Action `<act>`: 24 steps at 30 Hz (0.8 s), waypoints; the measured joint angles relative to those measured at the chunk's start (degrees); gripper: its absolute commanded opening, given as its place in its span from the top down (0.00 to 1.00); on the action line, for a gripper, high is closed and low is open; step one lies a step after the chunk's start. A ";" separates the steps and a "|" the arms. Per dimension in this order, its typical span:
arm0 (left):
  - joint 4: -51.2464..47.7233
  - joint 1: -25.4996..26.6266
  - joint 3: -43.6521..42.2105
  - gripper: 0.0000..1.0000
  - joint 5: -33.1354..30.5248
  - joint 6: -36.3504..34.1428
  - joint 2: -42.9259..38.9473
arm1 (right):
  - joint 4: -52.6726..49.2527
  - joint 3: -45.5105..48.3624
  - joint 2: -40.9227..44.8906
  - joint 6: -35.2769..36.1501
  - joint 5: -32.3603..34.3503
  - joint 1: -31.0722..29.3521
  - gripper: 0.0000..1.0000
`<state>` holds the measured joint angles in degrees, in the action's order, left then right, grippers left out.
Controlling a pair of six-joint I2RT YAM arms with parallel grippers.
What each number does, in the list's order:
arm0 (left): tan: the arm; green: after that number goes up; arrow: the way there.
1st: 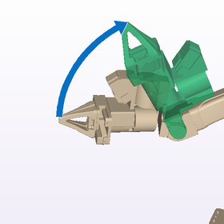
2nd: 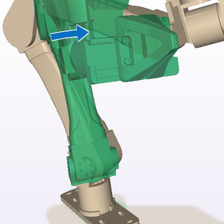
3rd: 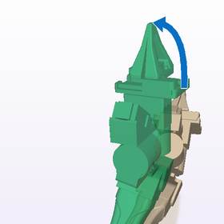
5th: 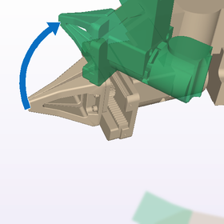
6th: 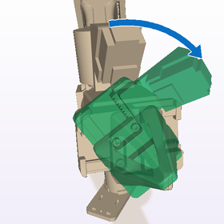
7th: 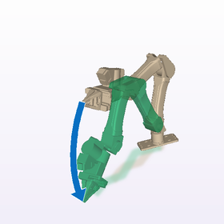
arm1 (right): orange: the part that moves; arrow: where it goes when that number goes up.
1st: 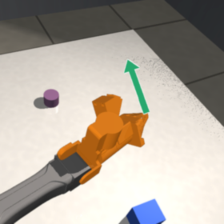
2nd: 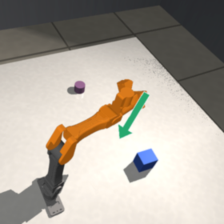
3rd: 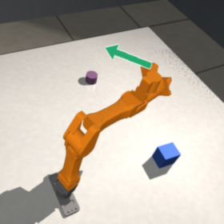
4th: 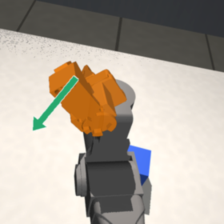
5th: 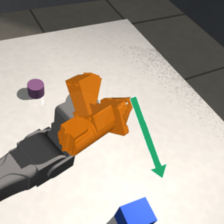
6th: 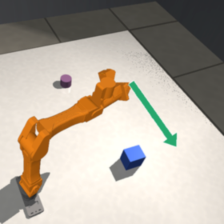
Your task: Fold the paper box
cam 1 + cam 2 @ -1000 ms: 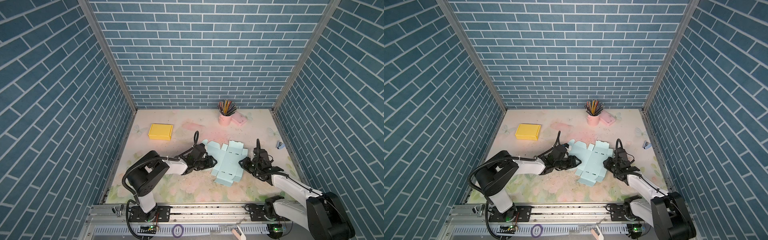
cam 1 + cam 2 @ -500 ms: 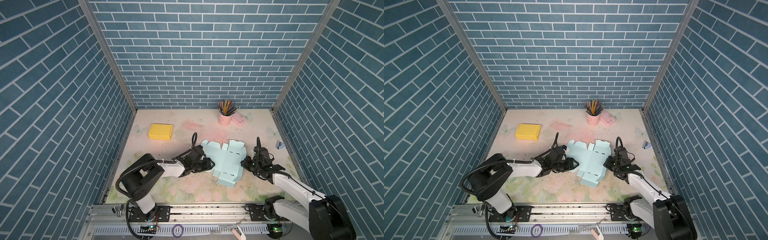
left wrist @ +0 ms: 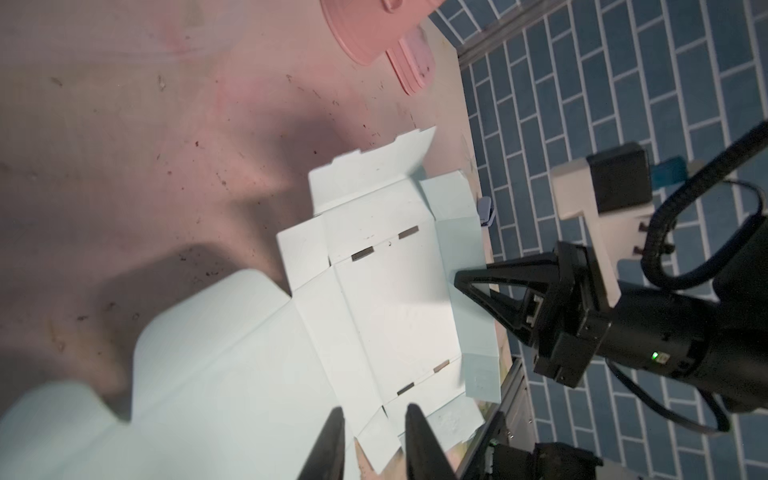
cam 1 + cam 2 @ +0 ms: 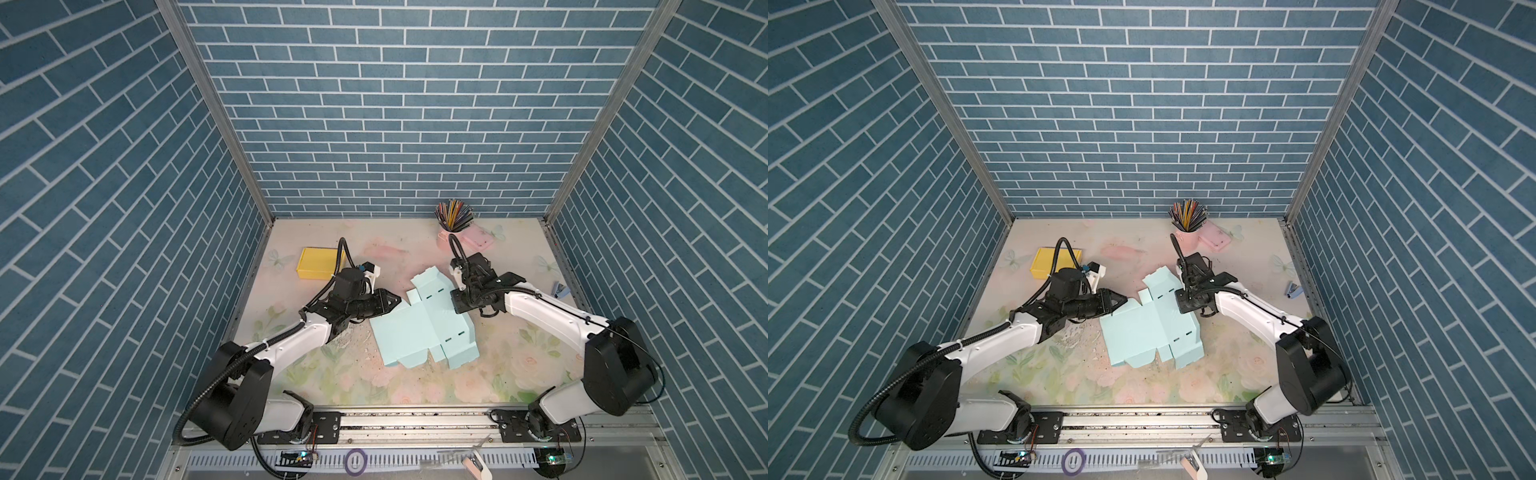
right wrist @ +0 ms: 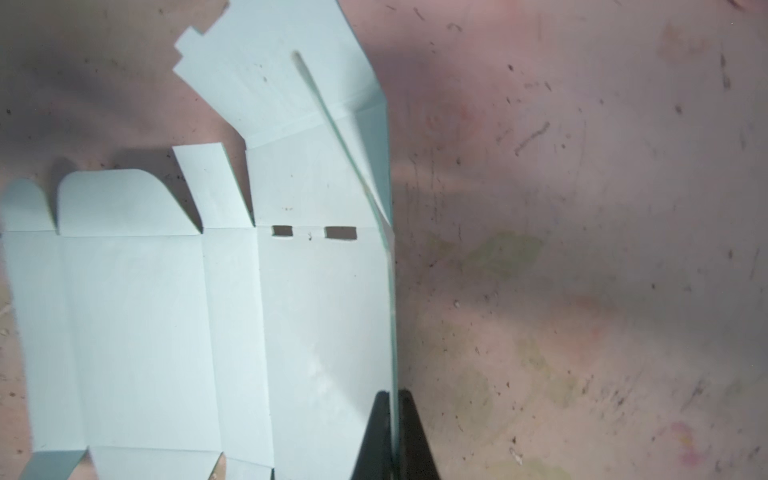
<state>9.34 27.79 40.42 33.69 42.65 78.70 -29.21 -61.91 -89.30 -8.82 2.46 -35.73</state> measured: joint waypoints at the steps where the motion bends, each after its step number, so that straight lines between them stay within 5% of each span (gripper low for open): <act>1: 0.61 -0.11 0.85 0.93 0.68 -0.28 0.92 | -0.02 -1.11 -1.46 1.92 1.01 -0.28 1.00; 13: 12.04 -0.48 12.04 1.00 4.28 2.40 19.04 | 8.00 0.59 -1.60 16.83 6.58 -5.53 1.00; 24: 15.58 -0.50 14.69 0.99 3.89 4.79 20.65 | 9.55 1.29 1.01 21.55 7.17 -7.74 1.00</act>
<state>24.93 27.29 55.11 37.58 47.44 99.35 -19.66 -60.62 -88.29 12.73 9.63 -43.46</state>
